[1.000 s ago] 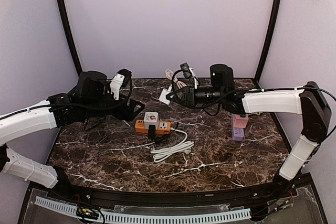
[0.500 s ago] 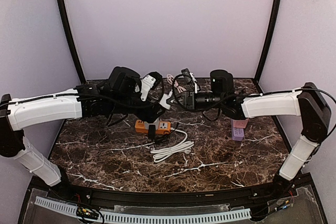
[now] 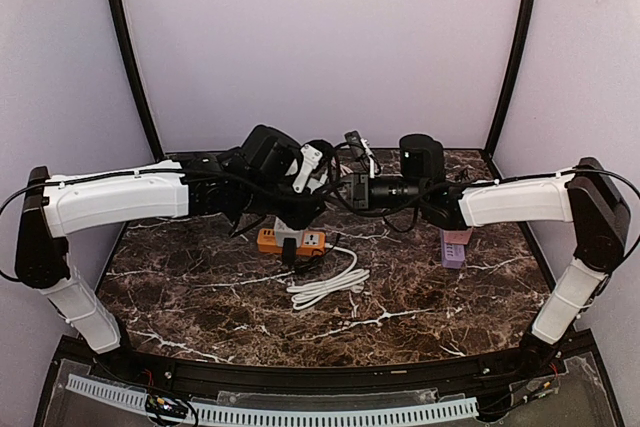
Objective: Pull the plug off the socket
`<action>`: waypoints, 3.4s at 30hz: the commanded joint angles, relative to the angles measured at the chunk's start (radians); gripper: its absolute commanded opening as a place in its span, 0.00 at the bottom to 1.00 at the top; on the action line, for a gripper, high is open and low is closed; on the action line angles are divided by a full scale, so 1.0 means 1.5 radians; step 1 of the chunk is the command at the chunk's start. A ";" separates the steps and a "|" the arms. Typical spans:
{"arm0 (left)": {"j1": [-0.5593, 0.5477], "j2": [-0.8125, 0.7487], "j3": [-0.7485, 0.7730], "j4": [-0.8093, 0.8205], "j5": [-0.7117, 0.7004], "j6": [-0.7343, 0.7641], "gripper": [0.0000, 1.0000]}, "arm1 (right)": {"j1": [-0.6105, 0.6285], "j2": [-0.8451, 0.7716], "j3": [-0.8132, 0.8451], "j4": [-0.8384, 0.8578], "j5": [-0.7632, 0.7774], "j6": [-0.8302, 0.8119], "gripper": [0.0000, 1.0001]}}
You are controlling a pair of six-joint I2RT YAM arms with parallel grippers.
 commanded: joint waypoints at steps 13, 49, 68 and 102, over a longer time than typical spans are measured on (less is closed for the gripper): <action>0.001 -0.019 0.005 -0.005 -0.076 -0.018 0.28 | 0.010 -0.028 -0.016 0.017 0.005 0.013 0.72; 0.558 0.251 0.158 -0.148 0.108 -0.204 0.28 | -0.026 -0.114 -0.110 -0.028 0.010 -0.055 0.99; 0.587 0.366 0.179 -0.184 0.108 -0.188 0.48 | -0.028 -0.101 -0.088 -0.032 -0.015 -0.060 0.99; 0.401 -0.128 -0.288 0.026 0.247 -0.270 0.80 | -0.055 0.196 0.196 -0.253 -0.103 -0.280 0.99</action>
